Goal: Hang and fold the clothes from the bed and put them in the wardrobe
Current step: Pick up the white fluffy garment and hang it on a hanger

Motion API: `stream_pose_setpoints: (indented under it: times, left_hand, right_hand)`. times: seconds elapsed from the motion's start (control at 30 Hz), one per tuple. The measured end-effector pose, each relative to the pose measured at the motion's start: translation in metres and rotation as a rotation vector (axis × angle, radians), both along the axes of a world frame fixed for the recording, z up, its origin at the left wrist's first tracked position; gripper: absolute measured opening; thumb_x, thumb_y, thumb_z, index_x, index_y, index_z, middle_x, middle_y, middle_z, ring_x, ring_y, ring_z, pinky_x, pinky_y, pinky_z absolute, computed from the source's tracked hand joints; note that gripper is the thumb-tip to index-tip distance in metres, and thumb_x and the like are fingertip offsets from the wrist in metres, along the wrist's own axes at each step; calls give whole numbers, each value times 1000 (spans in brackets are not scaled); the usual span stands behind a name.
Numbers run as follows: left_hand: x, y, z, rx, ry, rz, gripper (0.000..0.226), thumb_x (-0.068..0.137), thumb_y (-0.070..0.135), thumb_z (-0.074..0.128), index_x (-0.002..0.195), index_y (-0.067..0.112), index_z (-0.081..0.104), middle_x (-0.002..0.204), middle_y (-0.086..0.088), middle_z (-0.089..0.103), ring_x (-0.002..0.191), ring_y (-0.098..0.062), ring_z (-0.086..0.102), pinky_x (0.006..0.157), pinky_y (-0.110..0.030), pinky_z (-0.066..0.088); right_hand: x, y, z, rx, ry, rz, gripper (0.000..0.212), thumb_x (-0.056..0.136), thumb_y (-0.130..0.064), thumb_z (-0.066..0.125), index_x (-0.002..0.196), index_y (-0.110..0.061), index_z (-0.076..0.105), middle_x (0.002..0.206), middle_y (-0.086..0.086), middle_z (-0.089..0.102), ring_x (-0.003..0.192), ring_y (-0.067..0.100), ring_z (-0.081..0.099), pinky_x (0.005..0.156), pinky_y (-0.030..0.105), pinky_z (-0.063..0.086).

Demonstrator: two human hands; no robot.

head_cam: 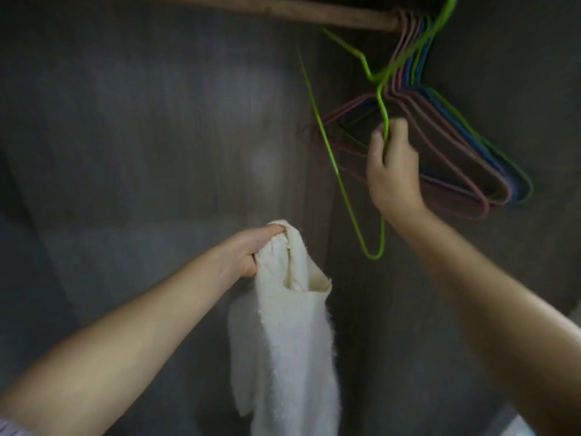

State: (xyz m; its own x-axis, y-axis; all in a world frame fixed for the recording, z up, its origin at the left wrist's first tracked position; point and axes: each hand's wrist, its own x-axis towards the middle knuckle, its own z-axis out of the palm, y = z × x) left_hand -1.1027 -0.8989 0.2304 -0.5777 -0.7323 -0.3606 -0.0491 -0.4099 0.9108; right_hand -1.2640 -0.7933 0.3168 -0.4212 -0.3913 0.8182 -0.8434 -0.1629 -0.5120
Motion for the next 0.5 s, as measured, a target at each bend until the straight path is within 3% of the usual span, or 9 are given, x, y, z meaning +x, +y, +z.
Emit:
stream_pose_setpoints:
  times: [0.07, 0.13, 0.23, 0.37, 0.5]
  left_hand:
    - [11, 0, -10, 7, -37, -35, 35, 99, 22, 48, 68, 9, 56, 50, -4, 63, 41, -13, 61, 50, -26, 53]
    - [23, 2, -19, -5, -69, -58, 35, 101, 22, 46, 70, 8, 56, 50, -4, 64, 42, -13, 62, 51, -28, 54]
    - [43, 3, -33, -24, -97, -62, 32, 101, 19, 46, 72, 8, 56, 50, -4, 65, 42, -12, 62, 57, -30, 55]
    - [63, 12, -40, 50, -78, -83, 31, 100, 18, 47, 71, 8, 55, 47, -6, 62, 38, -14, 60, 41, -27, 51]
    - [76, 24, -31, 25, -79, -251, 33, 100, 18, 44, 69, 13, 53, 50, -5, 62, 42, -14, 60, 46, -26, 53]
  right_hand:
    - [17, 10, -34, -39, -367, 258, 15, 100, -26, 48, 91, -14, 49, 59, -3, 47, 49, 16, 46, 47, 30, 39]
    - [33, 19, -51, -73, -677, 435, 30, 100, -34, 47, 77, -19, 60, 46, -10, 34, 36, 6, 30, 38, 15, 23]
    - [54, 39, -56, -191, -823, 550, 53, 100, -39, 44, 55, -19, 64, 40, -13, 23, 33, 3, 18, 38, 11, 14]
    - [86, 61, -53, -463, -1063, 714, 56, 95, -50, 47, 47, -22, 51, 42, -11, 25, 35, 4, 19, 33, 17, 15]
    - [124, 66, -74, -479, -1089, 742, 58, 95, -52, 44, 44, -23, 45, 43, -9, 26, 35, 5, 18, 33, 16, 14]
